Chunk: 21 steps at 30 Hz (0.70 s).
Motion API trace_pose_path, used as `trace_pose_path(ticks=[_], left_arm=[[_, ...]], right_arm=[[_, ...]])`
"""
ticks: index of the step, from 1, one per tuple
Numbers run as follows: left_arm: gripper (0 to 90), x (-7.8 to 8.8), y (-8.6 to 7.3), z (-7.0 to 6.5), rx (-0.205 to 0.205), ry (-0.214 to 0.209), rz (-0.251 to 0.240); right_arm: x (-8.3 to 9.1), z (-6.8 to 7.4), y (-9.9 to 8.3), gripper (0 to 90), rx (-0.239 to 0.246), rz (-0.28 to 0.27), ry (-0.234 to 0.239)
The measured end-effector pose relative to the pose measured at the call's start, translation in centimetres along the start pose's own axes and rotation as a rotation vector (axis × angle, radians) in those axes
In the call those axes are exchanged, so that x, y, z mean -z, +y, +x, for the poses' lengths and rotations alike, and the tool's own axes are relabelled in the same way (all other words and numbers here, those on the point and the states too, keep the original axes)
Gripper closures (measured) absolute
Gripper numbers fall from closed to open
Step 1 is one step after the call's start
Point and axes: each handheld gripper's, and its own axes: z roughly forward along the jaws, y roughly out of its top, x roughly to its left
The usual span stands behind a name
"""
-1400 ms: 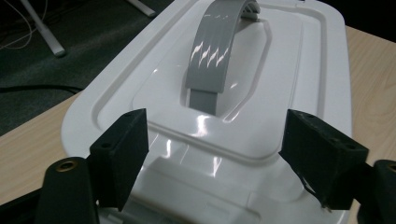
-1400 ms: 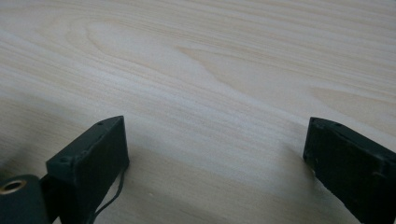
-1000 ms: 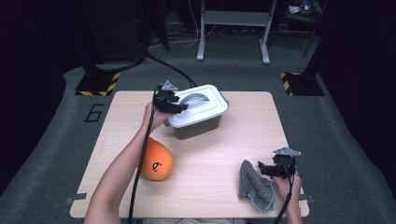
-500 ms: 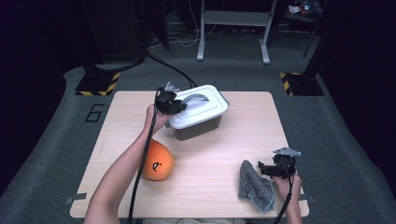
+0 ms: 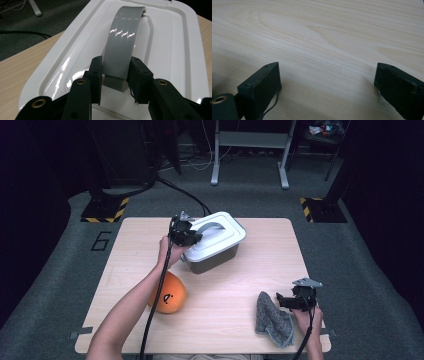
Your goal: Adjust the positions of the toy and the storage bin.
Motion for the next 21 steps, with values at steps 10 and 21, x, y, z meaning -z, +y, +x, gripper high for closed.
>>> trace_pose_path(ticks=[10,21], left_arm=[[61.2,0.1,0.1,-2.2,-0.050,-0.006,0.018],[29.7,2.0,-0.1,0.3,-0.056,-0.025,-0.055]], right_arm=[[0.0,0.0,0.0,6.0,0.001,0.001,0.000],[0.0,0.0,0.0,6.1,0.000,0.000,0.000]])
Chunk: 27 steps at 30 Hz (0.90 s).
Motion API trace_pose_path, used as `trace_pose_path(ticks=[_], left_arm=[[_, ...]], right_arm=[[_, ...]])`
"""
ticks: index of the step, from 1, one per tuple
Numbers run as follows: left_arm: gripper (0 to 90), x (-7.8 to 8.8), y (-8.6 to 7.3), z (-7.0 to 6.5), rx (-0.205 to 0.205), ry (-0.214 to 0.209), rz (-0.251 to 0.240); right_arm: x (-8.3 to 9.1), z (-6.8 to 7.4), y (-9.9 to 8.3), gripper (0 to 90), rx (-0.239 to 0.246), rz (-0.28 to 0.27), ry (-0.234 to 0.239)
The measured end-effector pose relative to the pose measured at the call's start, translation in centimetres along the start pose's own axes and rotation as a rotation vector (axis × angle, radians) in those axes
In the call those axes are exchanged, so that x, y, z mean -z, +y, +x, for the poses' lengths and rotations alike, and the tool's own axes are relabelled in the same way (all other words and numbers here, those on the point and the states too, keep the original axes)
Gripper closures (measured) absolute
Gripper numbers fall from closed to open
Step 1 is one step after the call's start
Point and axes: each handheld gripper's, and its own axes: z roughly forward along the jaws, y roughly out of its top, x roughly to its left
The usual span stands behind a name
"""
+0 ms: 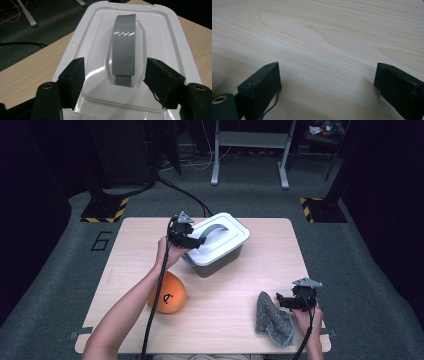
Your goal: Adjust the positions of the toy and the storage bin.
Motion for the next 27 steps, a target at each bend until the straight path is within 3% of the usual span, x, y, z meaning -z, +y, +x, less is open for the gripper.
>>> trace_pose_path(ticks=[7,16,18,22,27], left_arm=[[24.3,0.9,-0.8,2.6,0.040,0.034,-0.014],[27.6,0.5,-2.4,5.2,0.069,0.063,0.045],[30.4,0.3,-2.6,5.4,0.071,0.074,0.047],[36.8,0.1,-2.9,5.5,0.098,0.045,0.024],[47.6,0.0,-2.9,4.9,0.102,0.014,0.014]], right_arm=[[0.0,0.0,0.0,6.1,0.001,0.001,0.000],[0.0,0.0,0.0,6.1,0.001,0.001,0.000],[0.0,0.0,0.0,6.1,0.001,0.001,0.000],[0.0,0.0,0.0,6.1,0.002,0.001,0.000],[0.0,0.0,0.0,6.1,0.002,0.001,0.000]])
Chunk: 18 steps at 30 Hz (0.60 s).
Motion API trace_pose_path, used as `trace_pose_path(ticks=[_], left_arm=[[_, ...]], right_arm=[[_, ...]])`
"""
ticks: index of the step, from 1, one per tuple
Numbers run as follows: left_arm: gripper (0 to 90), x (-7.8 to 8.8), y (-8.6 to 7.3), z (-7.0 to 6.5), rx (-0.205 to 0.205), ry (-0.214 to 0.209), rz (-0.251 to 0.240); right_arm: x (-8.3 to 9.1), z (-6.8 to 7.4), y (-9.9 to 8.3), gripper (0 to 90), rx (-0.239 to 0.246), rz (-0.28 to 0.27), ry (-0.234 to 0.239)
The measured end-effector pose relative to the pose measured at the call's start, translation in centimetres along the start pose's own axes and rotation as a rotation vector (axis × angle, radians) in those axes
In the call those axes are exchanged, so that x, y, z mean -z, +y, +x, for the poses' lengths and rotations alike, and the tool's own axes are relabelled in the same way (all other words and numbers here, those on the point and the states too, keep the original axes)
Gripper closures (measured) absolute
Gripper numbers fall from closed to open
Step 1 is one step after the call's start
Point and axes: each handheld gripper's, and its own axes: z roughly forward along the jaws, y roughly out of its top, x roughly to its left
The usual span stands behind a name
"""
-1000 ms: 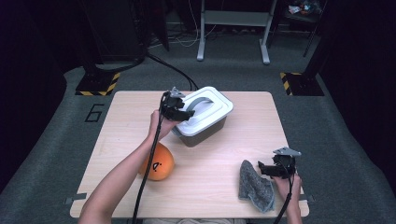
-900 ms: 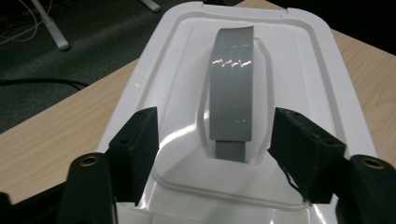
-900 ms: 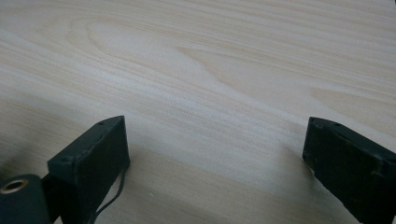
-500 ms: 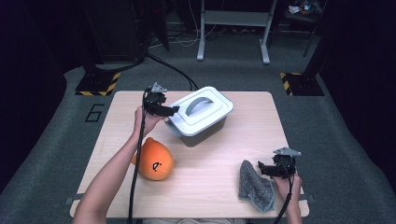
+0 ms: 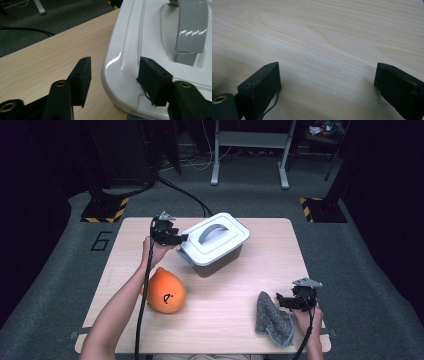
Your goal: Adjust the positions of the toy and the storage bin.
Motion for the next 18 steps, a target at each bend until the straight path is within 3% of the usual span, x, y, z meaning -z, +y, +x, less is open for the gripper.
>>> trace_pose_path(ticks=[4,11,18], left_arm=[[51.5,0.2,0.0,-0.2,-0.003,-0.009,0.012],[51.0,0.4,-0.3,-0.3,0.036,-0.016,0.013],[48.2,0.7,-0.2,-1.3,0.017,-0.013,0.044]], right_arm=[[0.0,0.0,0.0,6.1,0.000,-0.001,-0.001],[0.0,0.0,0.0,6.1,-0.001,-0.001,-0.001],[0.0,0.0,0.0,6.1,0.000,-0.001,-0.002]])
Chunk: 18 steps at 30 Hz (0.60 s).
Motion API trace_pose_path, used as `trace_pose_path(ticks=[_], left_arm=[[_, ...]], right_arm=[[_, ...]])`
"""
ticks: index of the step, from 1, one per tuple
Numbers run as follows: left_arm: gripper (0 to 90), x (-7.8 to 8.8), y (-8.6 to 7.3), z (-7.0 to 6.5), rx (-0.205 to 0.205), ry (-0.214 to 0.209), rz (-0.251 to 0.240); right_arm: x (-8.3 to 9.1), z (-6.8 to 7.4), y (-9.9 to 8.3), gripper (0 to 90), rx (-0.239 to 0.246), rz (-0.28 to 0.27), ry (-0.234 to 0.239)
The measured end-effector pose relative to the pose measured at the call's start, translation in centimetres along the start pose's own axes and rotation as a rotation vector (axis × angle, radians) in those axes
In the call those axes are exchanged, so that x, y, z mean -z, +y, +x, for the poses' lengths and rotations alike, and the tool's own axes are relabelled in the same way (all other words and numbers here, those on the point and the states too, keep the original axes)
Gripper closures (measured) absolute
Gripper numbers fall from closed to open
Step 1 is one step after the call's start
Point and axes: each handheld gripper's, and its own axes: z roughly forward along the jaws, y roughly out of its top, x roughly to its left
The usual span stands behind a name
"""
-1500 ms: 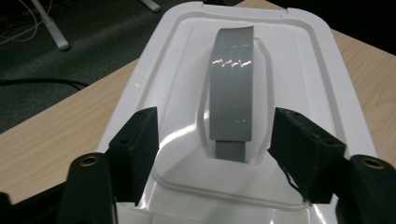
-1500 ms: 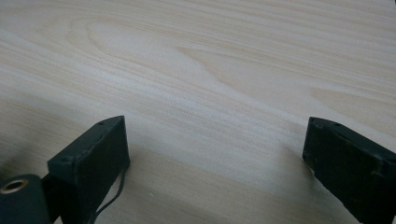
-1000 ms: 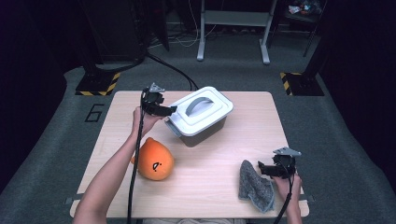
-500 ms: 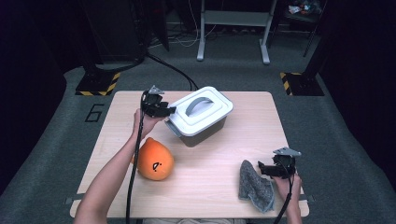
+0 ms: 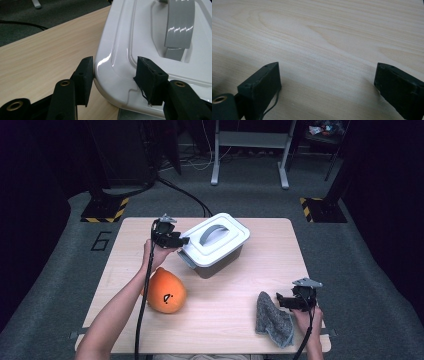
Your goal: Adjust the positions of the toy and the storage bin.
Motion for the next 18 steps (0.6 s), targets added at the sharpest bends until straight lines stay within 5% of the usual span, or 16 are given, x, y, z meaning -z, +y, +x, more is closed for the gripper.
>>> trace_pose_path(ticks=[18], left_arm=[[45.8,0.4,-0.3,-2.9,-0.057,-0.019,0.022]], right_arm=[[0.0,0.0,0.0,6.1,-0.001,0.001,0.002]])
